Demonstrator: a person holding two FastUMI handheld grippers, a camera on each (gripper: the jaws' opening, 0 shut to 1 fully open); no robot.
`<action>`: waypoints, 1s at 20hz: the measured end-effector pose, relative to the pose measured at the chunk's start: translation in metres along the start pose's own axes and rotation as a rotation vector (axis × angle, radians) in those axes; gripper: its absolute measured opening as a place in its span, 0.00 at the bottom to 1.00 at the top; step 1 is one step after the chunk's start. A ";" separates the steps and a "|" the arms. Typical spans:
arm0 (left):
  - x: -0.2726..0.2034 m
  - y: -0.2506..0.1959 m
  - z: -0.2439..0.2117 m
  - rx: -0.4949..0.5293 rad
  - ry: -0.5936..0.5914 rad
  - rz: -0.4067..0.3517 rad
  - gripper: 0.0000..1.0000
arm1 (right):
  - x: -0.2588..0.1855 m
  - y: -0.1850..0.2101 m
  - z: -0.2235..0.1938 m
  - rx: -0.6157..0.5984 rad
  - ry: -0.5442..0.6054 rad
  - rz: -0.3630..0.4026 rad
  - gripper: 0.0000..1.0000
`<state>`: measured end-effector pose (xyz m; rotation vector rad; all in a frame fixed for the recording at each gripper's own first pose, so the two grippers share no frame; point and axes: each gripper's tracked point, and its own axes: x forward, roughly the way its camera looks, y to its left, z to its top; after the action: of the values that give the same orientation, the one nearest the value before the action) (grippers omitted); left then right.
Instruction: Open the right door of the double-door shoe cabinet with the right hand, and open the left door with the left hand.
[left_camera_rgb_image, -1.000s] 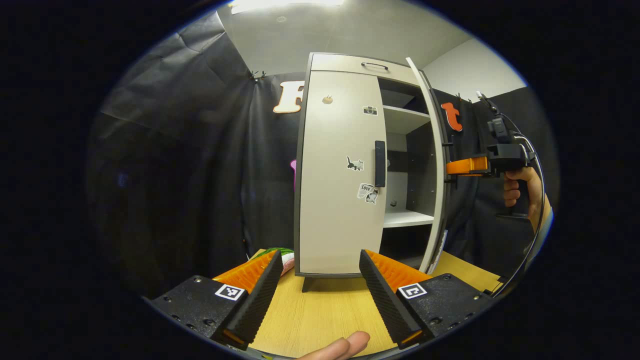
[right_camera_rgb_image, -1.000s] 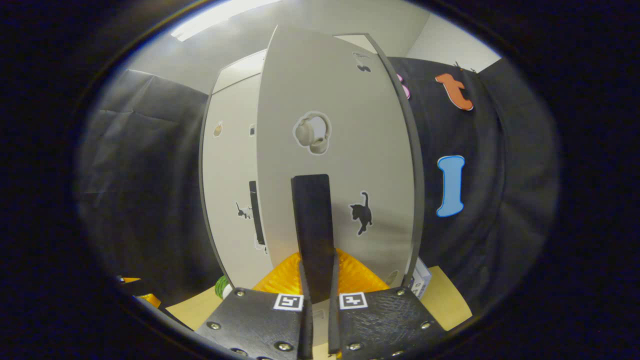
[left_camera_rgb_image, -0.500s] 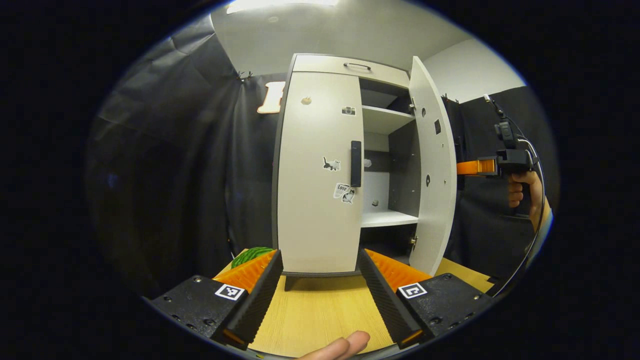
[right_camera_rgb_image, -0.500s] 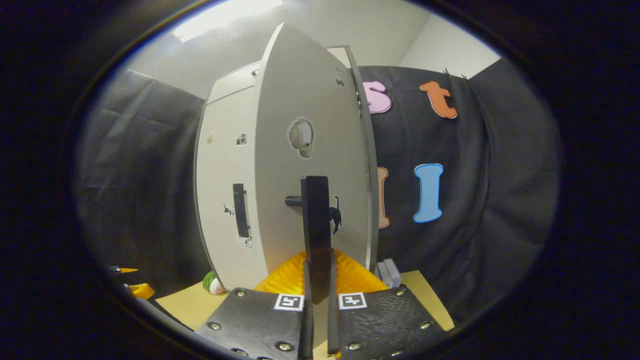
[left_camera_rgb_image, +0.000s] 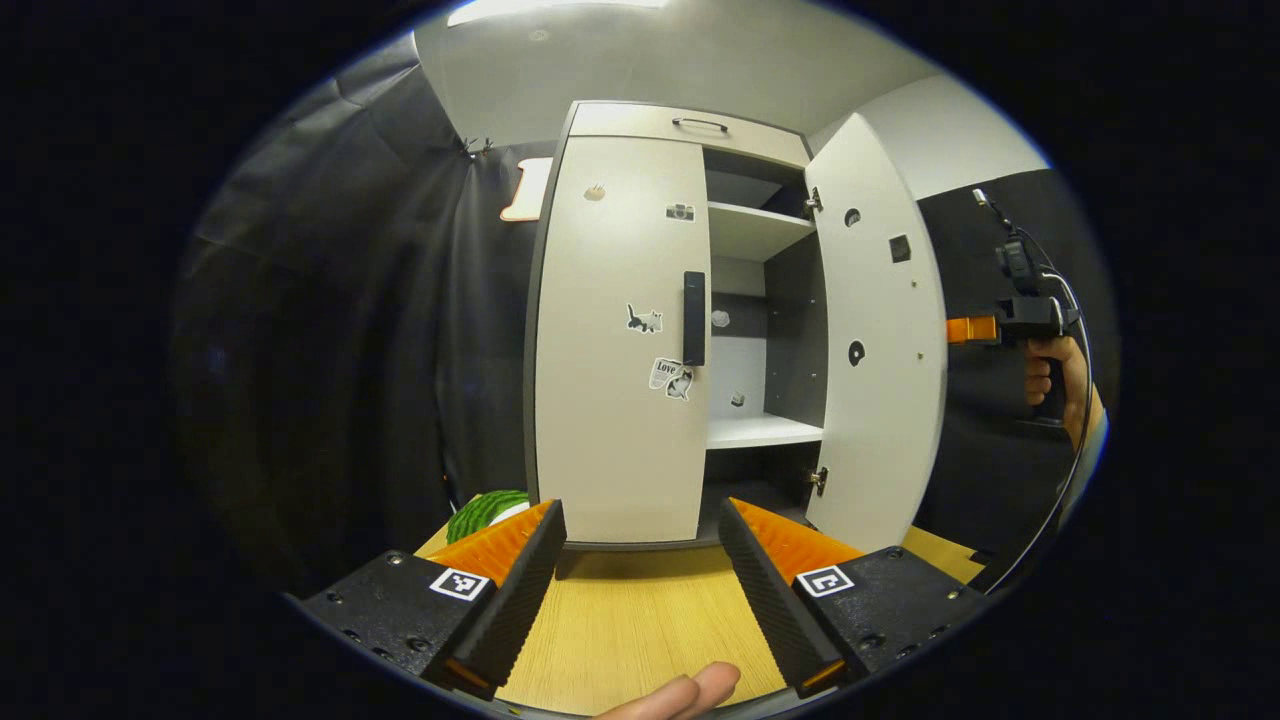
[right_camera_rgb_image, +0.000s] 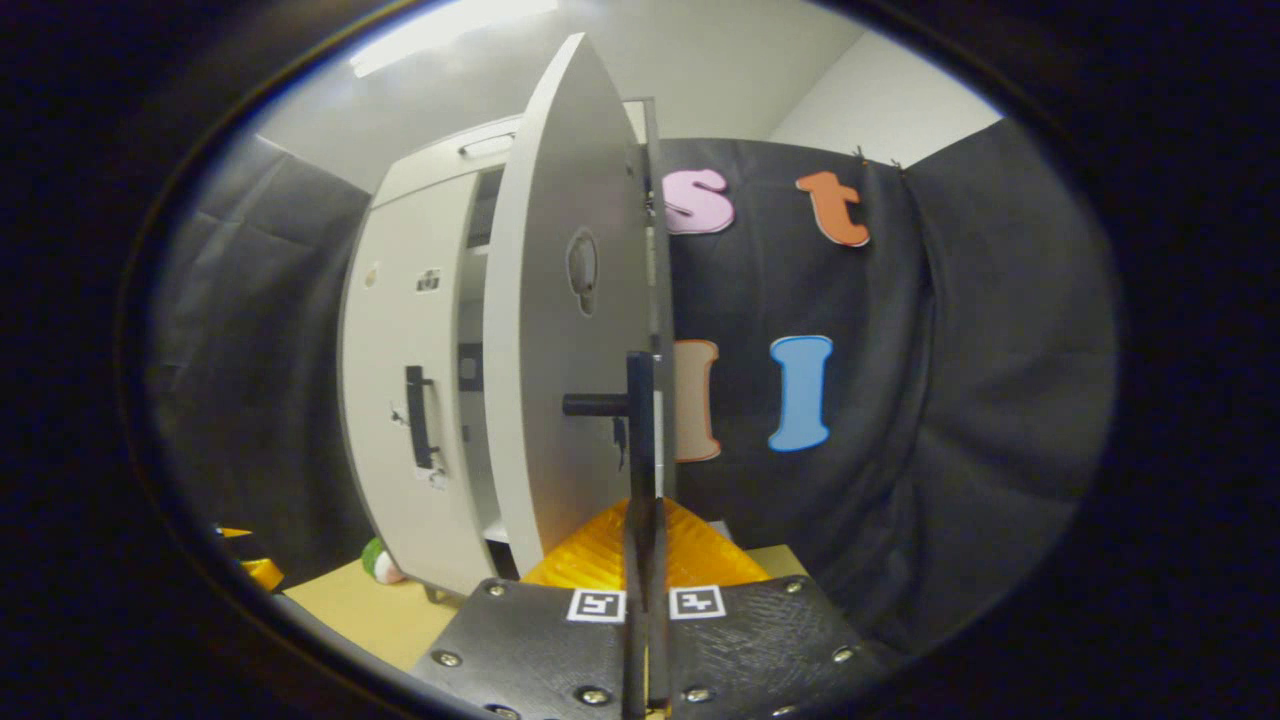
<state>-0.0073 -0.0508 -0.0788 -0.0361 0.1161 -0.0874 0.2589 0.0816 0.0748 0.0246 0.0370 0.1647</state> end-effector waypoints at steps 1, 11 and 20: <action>0.000 0.000 0.000 0.001 0.001 -0.001 0.96 | 0.003 -0.004 -0.001 0.032 0.001 0.032 0.01; 0.003 0.003 0.007 0.028 -0.008 0.016 0.96 | -0.003 0.011 -0.005 0.111 0.001 0.120 0.02; 0.030 -0.001 0.010 0.023 0.002 -0.003 0.95 | 0.000 0.007 -0.010 0.070 -0.014 0.101 0.05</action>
<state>0.0240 -0.0543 -0.0723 -0.0135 0.1173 -0.0916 0.2574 0.0888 0.0654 0.0979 0.0278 0.2646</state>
